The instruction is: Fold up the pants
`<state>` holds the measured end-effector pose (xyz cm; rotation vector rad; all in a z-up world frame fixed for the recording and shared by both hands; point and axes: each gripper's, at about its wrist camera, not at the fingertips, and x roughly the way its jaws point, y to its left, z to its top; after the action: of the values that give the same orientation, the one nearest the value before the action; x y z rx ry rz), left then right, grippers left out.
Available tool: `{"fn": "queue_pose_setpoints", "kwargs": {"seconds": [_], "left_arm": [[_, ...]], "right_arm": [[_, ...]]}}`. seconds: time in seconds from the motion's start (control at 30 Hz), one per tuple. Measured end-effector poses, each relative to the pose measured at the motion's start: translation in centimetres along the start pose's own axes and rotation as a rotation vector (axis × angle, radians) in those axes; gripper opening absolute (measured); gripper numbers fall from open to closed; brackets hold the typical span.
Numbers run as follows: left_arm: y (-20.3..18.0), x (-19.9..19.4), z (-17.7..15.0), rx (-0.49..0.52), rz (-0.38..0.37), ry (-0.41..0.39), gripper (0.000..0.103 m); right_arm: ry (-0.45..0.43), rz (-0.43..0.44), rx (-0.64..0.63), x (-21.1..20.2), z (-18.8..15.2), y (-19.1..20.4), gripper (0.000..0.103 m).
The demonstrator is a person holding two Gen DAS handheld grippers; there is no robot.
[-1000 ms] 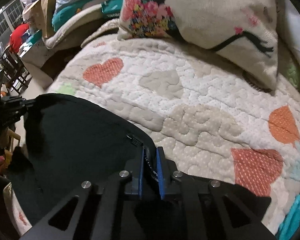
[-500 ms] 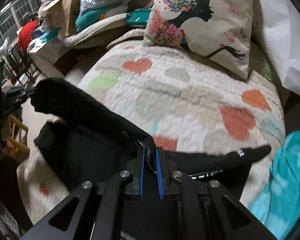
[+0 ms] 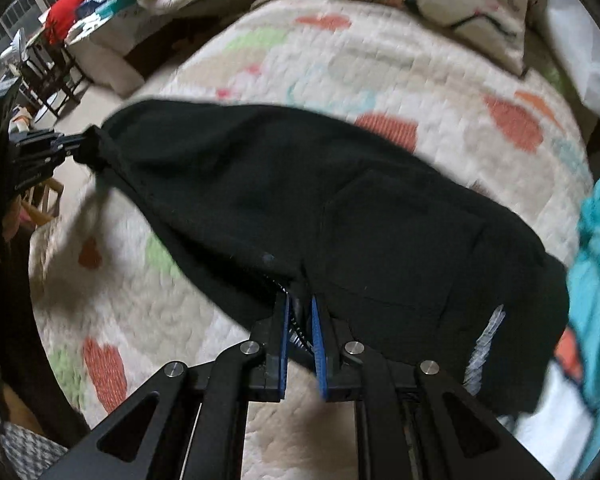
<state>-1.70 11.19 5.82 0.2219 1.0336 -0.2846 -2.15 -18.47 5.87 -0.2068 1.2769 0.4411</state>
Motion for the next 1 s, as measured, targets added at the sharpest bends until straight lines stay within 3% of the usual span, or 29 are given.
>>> {"fn": "queue_pose_setpoints", "kwargs": {"seconds": [0.1,0.17,0.23,0.3,0.5,0.6,0.8,0.9,1.0], "left_arm": [[0.1,-0.5,-0.6,0.011,0.039,0.021,0.019],[0.7,-1.1,-1.0,0.011,0.078,0.034,0.041],[1.7,-2.2,-1.2,-0.006,0.071,0.032,0.044],[2.7,-3.5,-1.1,-0.035,0.061,0.026,0.044],[7.4,-6.5,0.0,-0.184,0.143,-0.035,0.045],[8.5,-5.0,1.1,-0.266,0.161,-0.022,0.045],[8.5,0.8,0.7,-0.399,0.124,0.07,0.044],[8.0,2.6,-0.6,-0.405,0.108,0.104,0.045],[7.7,3.3,-1.6,-0.397,0.152,0.123,0.045]], "right_arm": [[0.027,-0.011,0.015,1.2,-0.7,0.0,0.028],[0.047,-0.036,0.012,1.3,-0.9,0.0,0.05],[0.045,-0.04,0.005,0.9,-1.1,0.2,0.057],[0.038,-0.026,0.011,0.2,-1.1,0.2,0.057],[-0.069,0.024,0.046,-3.8,0.2,0.0,0.057],[-0.121,0.035,0.041,-5.0,2.2,0.9,0.057],[-0.143,0.064,0.007,-2.6,6.1,4.9,0.057],[-0.151,0.103,-0.023,-0.9,9.2,7.6,0.057],[-0.147,0.139,-0.071,0.9,12.1,10.3,0.057]]}}
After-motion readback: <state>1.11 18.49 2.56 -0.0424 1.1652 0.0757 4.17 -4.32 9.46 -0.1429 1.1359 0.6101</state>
